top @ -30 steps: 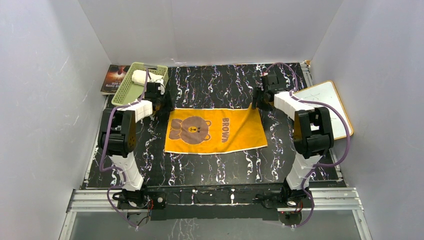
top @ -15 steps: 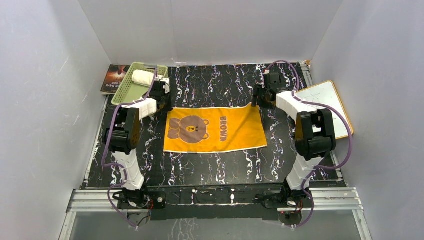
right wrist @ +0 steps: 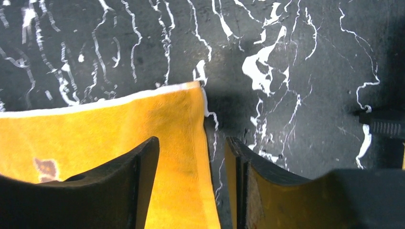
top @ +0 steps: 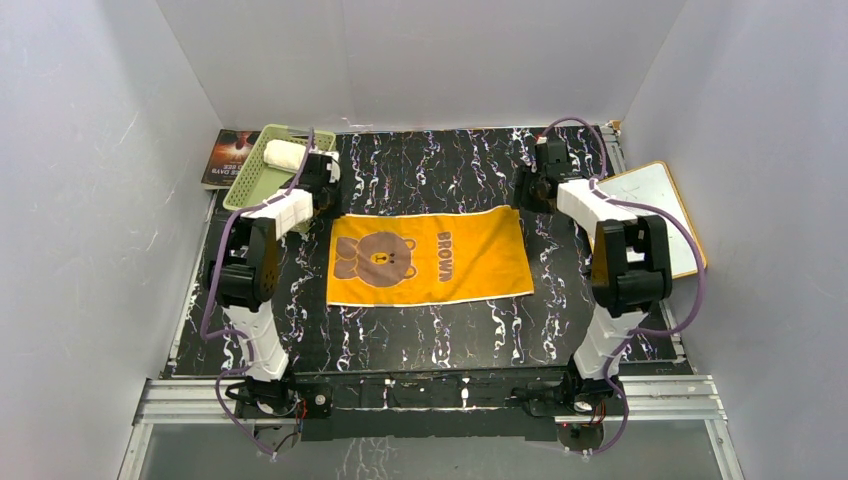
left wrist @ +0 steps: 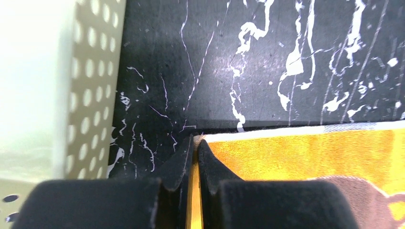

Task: Roll the towels
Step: Flatten out the towel at the center of the board.

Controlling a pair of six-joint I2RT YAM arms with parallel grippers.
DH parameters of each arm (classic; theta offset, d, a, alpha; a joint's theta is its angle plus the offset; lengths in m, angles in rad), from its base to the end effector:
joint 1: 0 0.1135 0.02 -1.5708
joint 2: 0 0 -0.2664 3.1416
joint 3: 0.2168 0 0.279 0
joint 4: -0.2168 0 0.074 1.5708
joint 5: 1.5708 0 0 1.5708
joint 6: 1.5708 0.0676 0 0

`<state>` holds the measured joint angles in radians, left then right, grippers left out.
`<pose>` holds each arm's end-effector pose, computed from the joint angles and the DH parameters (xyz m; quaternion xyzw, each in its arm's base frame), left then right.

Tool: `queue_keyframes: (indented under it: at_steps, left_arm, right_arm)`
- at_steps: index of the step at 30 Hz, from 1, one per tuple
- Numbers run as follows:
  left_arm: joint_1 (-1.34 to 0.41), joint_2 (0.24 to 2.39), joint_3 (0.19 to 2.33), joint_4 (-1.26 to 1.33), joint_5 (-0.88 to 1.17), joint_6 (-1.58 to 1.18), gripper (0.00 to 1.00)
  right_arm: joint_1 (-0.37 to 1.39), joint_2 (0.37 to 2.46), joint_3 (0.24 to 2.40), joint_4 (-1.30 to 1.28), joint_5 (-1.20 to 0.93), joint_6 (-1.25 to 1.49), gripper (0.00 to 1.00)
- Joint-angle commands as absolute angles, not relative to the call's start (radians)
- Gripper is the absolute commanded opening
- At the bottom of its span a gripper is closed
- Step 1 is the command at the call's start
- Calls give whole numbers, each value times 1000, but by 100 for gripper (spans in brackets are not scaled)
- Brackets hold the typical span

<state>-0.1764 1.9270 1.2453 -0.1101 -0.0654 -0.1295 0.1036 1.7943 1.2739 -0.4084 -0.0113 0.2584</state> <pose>0.4553 -0.0767 0.1374 0.0093 0.9246 -0.0279 0.3797 0.4277 0.0452 0.1765 0.0716 0.9462 0.0621 0.3094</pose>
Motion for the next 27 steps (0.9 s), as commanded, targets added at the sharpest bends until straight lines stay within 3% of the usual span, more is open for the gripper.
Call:
queue_keyframes:
  at_steps: [1,17,27]
  left_arm:
    - [-166,1814,1330,-199,-92,-119,0]
    - [-164,1812,1328,-216,-92,-114,0]
    - [-163,1815,1335,-223,-103,-105,0]
  right_arm:
    - [100,1884,1360,-389,10,221,49]
    - [138,1975,1390,-348,44,174,48]
    - [136,2051,1429,-370,100,159,40]
